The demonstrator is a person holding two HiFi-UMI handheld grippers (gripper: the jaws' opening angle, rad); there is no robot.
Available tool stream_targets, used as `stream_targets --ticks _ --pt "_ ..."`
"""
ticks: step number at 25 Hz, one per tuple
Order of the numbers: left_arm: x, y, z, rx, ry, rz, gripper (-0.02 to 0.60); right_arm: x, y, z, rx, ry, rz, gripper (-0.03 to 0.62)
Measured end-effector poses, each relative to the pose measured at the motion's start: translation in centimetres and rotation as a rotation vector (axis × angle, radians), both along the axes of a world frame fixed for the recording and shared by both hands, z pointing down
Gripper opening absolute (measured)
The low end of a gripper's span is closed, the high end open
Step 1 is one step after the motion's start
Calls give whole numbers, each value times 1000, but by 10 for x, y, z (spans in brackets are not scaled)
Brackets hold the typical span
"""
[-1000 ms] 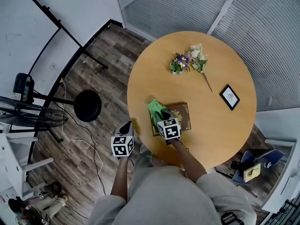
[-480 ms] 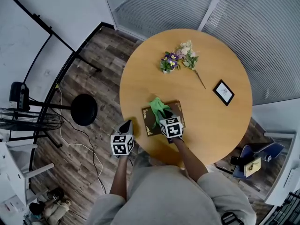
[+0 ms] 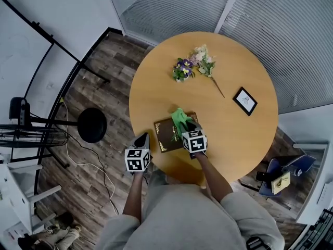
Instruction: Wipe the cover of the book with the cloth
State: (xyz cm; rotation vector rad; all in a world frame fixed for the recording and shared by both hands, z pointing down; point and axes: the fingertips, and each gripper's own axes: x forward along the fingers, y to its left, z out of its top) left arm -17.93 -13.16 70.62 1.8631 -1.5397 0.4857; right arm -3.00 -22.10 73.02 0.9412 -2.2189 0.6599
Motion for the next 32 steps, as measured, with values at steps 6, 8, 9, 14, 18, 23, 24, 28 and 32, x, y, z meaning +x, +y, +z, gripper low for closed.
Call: stream_targets --ticks 6,8,9,14,18,23,24,28,32 --pt "8 -5 0 0 -1 22 6 20 -7 -1 7 18 31 71" --pt "10 -6 -1 0 -1 26 6 28 -10 -1 8 24 44 72" --pt "11 -7 0 -1 -1 28 6 32 -12 0 9 28 51 71" --pt "15 -7 0 1 0 35 6 52 -19 1 16 47 85 71" --pt "15 -6 -3 7 -2 34 6 64 -25 0 25 64 106 71" --pt "12 -3 -8 21 -4 26 6 74 -28 -9 48 84 122 71" --pt "10 -2 -9 22 -4 23 6 73 -27 -12 56 81 124 71" --pt "7 2 -11 30 -2 11 6 60 -21 -30 88 53 104 71" --pt "4 6 -14 39 -2 1 6 38 -10 -49 117 12 62 71"
